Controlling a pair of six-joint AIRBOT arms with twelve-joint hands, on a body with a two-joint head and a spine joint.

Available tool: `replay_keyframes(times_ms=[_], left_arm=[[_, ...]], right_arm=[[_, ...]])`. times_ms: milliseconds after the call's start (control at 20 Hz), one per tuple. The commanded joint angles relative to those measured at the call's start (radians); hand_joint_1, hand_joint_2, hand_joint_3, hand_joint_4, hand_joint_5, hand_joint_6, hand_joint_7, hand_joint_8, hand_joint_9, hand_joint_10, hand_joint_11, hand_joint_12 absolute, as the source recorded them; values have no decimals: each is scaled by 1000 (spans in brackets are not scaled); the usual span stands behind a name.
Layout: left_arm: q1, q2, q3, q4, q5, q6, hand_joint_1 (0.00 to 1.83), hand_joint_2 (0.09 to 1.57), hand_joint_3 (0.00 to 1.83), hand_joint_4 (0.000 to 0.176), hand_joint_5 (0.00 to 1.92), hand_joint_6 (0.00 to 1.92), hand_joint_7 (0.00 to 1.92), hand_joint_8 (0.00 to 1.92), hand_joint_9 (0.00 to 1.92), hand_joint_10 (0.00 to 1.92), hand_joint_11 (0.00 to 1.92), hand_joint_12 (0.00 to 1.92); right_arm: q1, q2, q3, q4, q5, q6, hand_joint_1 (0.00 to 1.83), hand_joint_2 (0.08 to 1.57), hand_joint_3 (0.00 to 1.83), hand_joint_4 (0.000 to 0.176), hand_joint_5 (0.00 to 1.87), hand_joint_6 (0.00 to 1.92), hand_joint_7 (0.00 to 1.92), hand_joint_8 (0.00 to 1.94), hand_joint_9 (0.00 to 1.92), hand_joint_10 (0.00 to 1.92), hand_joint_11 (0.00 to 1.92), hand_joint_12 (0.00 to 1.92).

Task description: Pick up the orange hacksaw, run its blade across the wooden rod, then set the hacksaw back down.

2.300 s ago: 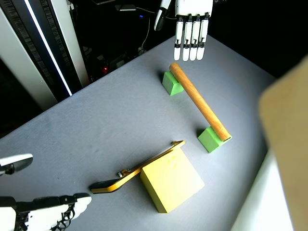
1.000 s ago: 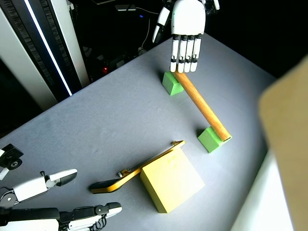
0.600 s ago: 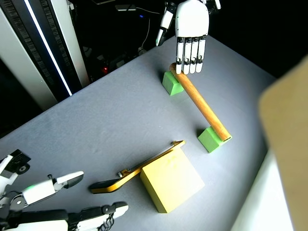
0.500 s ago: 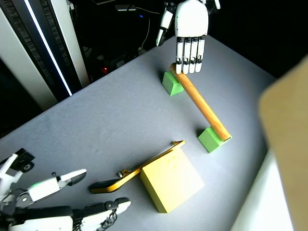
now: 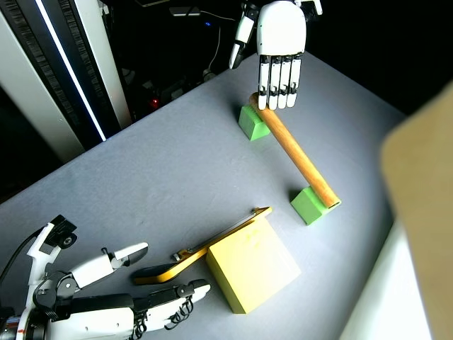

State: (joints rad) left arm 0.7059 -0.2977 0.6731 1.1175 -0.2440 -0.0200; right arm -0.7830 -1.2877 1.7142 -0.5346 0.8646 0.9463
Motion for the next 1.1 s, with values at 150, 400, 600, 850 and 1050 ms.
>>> replay_keyframes(times_ms=[150,400,600,850,1050], left_arm=[[-24,-11,3,-24,-23,11,79,1224,0,0,177,1,145,1,126,1,0,313],[-40,-24,-1,-48,-6,27,74,1227,2,0,174,0,145,0,127,1,0,312],[-47,-40,3,-48,17,27,85,1225,1,0,191,1,157,0,130,0,0,301],[-49,-49,3,-48,64,23,109,1223,0,0,187,4,149,4,124,3,0,308],[-45,-46,0,-48,77,18,92,1231,2,0,190,1,160,3,136,3,0,316]], right_arm=[[33,-20,3,81,75,3,1224,1114,0,0,187,6,167,6,195,6,0,887],[43,-42,3,121,62,-27,1236,1103,0,0,198,2,185,3,212,5,0,930],[46,-48,2,156,51,-52,1232,1118,2,0,210,4,193,3,222,6,0,945],[51,-53,-32,240,29,-105,1241,1112,0,0,273,17,285,19,296,22,0,1043],[50,-53,-42,251,22,-114,1268,1129,0,0,692,28,712,18,699,42,307,1143]])
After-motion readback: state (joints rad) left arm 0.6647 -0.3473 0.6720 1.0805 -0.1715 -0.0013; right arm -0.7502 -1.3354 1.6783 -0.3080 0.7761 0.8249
